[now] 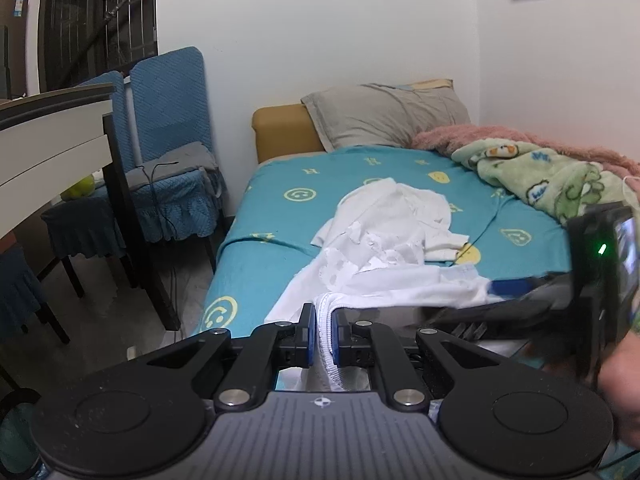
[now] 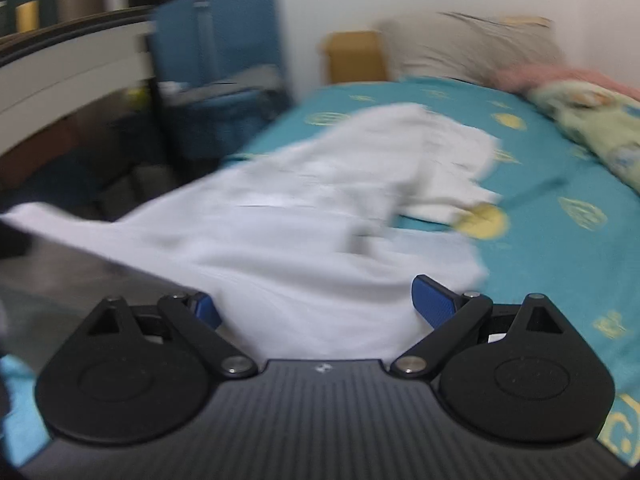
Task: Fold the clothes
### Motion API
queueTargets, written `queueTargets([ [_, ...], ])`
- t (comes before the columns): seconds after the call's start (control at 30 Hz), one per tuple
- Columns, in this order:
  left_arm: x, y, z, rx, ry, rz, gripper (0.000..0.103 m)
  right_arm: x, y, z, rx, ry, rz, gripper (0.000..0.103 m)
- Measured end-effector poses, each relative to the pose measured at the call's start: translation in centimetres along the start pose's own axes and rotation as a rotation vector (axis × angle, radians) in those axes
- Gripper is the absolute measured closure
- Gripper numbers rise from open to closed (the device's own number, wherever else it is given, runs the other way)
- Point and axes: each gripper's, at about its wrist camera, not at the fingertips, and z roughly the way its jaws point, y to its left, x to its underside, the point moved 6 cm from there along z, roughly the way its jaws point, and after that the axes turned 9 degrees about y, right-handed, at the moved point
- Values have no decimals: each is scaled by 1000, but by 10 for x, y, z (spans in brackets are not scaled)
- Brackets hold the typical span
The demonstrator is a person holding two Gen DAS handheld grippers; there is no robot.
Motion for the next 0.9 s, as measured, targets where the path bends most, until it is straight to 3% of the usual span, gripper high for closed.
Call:
queueTargets([
  [0.07, 4, -1, 6, -15, 27, 12, 95, -4, -21, -3, 52, -23, 83, 7],
  [0.13, 8, -3, 14, -25, 58, 23, 95, -8, -36, -11, 48, -72, 151, 8],
  [0.2, 12, -7, 21, -35, 84, 47, 95, -11, -35, -16, 28, -100, 129, 31],
  [0.23, 14, -9, 25, -42, 96, 63, 95, -13, -32, -18, 18, -107, 106, 37],
  [0.3, 18, -15, 33, -59, 114, 101, 95, -12, -21, -20, 7, -112, 54, 67],
  [0.37, 23, -21, 42, -77, 142, 139, 94, -11, -10, -24, 11, -117, 1, 81],
  [0.47, 30, -27, 54, -136, 171, 203, 89, -14, -2, -33, -2, -153, -32, 84],
  [0.57, 35, -32, 63, -218, 174, 259, 75, -19, -3, -44, -15, -192, -6, 85],
  [0.63, 36, -36, 66, -279, 155, 303, 61, -23, -6, -51, -18, -221, 20, 85],
  [0.73, 38, -39, 68, -386, 119, 372, 49, -29, -13, -64, -7, -276, 61, 85],
  [0.83, 38, -40, 68, -480, 86, 422, 44, -32, -22, -73, 35, -324, 97, 84],
  [0.9, 33, -37, 64, -516, 53, 404, 41, -34, -25, -74, 71, -340, 99, 82],
])
